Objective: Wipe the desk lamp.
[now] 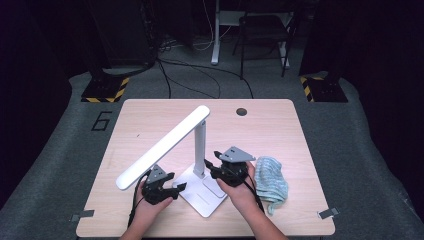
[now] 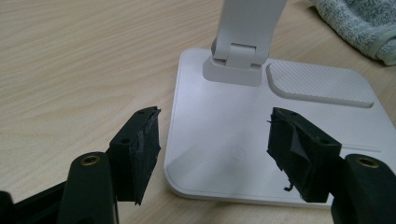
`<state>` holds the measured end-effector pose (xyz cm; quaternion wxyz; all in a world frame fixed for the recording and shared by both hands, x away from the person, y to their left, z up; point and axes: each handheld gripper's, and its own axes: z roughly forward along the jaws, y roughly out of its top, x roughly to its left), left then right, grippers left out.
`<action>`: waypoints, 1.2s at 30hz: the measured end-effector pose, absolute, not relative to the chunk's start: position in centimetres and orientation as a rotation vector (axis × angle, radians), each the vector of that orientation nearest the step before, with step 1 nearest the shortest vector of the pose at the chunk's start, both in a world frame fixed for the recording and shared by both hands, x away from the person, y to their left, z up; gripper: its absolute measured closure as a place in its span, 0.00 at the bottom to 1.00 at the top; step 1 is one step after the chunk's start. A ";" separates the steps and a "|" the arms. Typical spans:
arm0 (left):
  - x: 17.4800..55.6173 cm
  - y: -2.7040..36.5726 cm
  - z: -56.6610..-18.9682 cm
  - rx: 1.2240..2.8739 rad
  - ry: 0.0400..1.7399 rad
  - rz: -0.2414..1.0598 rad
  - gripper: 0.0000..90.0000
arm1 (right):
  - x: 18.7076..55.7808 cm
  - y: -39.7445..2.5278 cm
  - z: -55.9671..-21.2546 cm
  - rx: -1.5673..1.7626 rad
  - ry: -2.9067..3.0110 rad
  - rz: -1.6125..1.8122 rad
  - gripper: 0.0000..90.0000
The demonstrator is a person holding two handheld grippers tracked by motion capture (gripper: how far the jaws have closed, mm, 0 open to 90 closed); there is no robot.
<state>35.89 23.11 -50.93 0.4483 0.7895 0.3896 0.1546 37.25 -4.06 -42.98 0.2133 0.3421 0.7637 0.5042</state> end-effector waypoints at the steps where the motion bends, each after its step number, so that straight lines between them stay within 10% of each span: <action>1: 35.9 23.1 -50.9 1.951 0.965 0.384 0.38 | 36.8 -4.5 -43.2 0.968 2.115 1.410 0.58; 36: 35.8 23.0 -50.9 1.944 0.947 0.404 0.39 | 32.2 -7.5 -50.9 1.025 2.232 1.222 0.52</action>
